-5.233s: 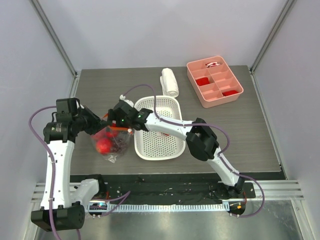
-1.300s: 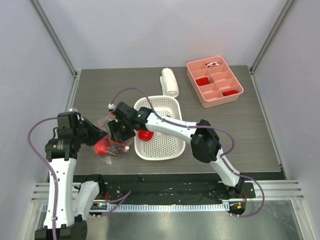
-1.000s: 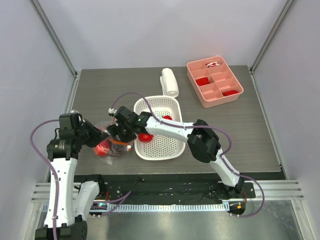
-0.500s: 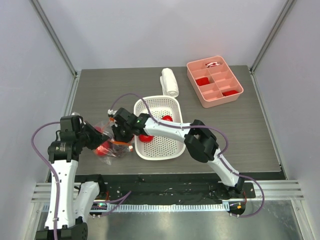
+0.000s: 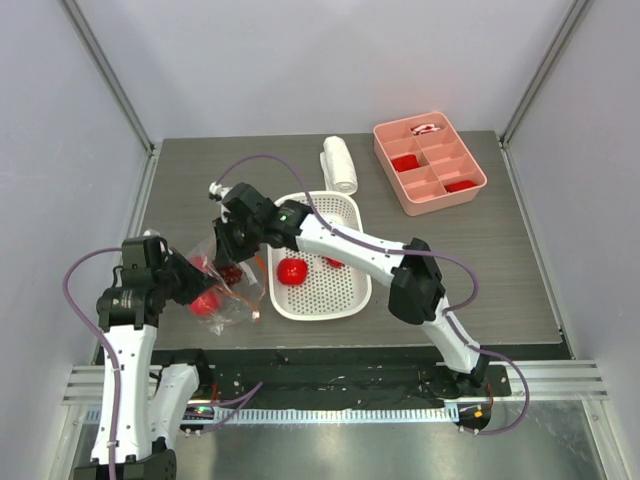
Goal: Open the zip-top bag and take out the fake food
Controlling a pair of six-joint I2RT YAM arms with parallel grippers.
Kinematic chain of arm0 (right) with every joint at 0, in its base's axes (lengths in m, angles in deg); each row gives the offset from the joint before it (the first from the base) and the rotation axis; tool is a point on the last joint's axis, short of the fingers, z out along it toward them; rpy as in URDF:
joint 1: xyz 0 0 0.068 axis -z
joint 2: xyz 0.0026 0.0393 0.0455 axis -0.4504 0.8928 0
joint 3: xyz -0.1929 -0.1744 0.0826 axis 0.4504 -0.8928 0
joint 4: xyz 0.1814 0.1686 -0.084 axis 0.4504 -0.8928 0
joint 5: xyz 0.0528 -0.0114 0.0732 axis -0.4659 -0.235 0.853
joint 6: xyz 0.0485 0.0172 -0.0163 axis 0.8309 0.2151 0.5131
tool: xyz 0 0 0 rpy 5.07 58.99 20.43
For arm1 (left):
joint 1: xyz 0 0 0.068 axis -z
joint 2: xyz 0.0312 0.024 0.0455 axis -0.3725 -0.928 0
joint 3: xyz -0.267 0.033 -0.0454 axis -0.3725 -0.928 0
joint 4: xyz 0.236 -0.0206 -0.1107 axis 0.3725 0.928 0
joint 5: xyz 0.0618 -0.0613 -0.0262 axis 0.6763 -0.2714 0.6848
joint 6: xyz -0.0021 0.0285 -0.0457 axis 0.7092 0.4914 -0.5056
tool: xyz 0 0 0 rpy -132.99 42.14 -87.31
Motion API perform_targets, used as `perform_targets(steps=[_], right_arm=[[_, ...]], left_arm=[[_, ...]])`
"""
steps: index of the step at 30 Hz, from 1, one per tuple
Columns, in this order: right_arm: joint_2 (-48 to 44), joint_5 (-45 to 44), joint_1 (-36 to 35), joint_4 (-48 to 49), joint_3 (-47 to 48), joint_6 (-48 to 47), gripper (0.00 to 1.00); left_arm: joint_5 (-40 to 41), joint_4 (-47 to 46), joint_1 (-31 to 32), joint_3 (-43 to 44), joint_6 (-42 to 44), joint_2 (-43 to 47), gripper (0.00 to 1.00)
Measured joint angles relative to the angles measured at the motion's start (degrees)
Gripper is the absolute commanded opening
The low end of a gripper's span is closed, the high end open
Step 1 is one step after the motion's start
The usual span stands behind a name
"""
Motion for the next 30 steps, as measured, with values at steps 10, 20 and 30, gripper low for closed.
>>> perform_targets(steps=[10,20,30], right_arm=[[-9.18,-0.76,3.37,-2.25,0.35,0.17,0.01],[-23.67,0.35,9.18,-5.33,-1.49,0.04,0.01],[-23.06,0.76,21.27,-5.05,-5.64,-1.86,0.01]], left_arm=[[1.51,0.59,0.00,0.00,0.37,0.24,0.00],[2.86,0.83,0.00,0.00,0.22,-0.83,0.00],[2.78,0.85,0.00,0.33,-0.17,-1.18,0.00]])
